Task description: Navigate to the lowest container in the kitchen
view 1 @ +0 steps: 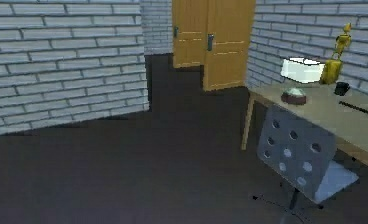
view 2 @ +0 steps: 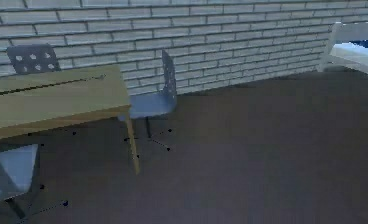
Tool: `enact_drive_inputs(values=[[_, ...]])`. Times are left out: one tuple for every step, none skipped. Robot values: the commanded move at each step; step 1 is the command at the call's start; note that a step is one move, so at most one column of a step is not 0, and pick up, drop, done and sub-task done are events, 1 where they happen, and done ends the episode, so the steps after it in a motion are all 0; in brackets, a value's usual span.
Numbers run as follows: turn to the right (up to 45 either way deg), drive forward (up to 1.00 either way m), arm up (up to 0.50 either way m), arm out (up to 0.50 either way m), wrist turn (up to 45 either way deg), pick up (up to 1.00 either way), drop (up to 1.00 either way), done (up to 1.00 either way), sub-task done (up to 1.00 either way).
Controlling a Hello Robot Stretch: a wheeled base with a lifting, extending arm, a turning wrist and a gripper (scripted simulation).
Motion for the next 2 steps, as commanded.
enact_drive_inputs(values=[[0.0, 1.00, 0.00, 0.00, 0.0, 0.00, 0.00, 0.00, 0.00], [0.0, 1.00, 0.00, 0.00, 0.0, 0.00, 0.00, 0.00, 0.00]])
